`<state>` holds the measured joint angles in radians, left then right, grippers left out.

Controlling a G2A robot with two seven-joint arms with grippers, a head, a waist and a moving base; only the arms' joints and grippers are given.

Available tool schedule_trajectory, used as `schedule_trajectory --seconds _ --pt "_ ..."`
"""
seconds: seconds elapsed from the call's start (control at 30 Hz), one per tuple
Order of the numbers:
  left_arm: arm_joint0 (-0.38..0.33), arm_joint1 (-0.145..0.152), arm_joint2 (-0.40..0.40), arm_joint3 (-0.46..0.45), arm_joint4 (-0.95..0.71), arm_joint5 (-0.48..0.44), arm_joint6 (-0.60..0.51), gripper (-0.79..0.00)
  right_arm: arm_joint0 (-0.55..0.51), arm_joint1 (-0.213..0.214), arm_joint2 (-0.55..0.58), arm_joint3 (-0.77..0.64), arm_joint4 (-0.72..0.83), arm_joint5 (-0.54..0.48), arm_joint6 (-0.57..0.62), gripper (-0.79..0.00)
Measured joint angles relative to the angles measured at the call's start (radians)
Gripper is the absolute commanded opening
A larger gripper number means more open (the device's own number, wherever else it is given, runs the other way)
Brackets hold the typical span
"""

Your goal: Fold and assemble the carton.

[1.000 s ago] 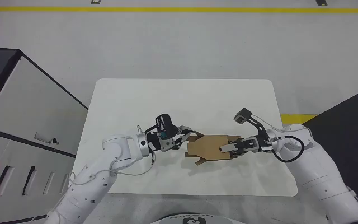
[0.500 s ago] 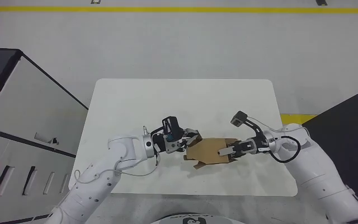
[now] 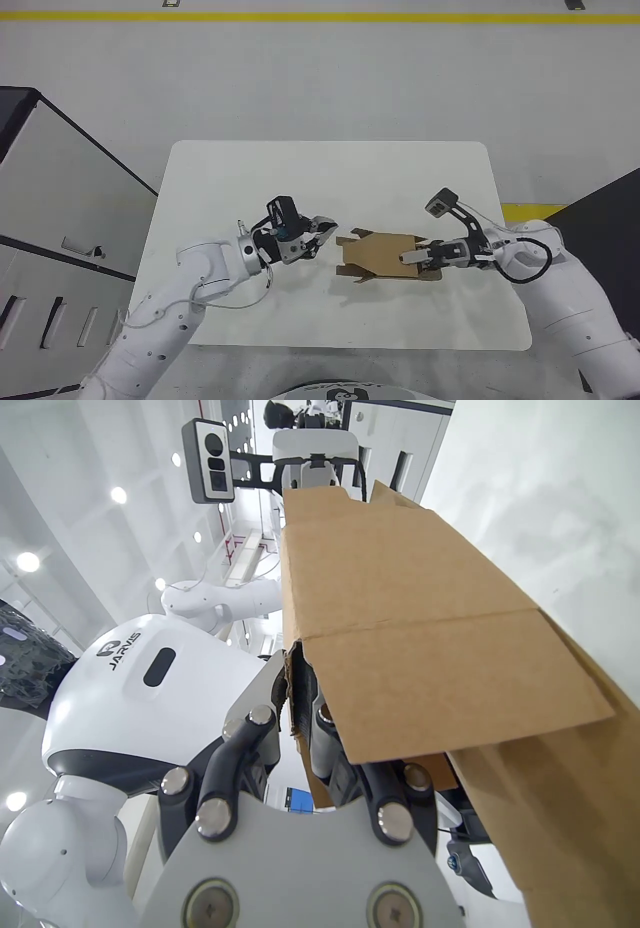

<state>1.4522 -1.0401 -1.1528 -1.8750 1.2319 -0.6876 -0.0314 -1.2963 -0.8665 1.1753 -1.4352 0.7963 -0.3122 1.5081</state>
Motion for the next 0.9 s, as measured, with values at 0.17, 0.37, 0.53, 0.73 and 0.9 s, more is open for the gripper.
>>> schedule_trajectory --seconds 0.17,0.37,0.53,0.73,0.9 --pt "0.029 0.007 -0.033 -0.027 -0.004 -0.013 0.012 -0.785 -0.005 -0.001 0.012 -0.008 0.031 0.002 0.002 -0.785" --pt "0.029 0.007 -0.033 -0.028 -0.002 -0.012 0.013 -0.785 -0.005 -0.001 0.012 -0.007 0.030 0.002 0.001 -0.785" --pt "0.036 0.009 -0.049 -0.022 -0.006 -0.007 0.019 -0.785 -0.009 -0.003 0.022 -0.014 0.039 0.003 0.001 -0.785" --pt "0.052 0.015 -0.085 -0.011 -0.011 -0.030 0.030 -0.785 -0.008 -0.002 0.053 -0.021 0.071 0.028 0.028 -0.785" --pt "0.061 0.018 -0.094 0.008 -0.010 -0.033 0.014 -0.785 -0.018 -0.002 0.064 -0.031 0.106 0.028 0.028 -0.785"
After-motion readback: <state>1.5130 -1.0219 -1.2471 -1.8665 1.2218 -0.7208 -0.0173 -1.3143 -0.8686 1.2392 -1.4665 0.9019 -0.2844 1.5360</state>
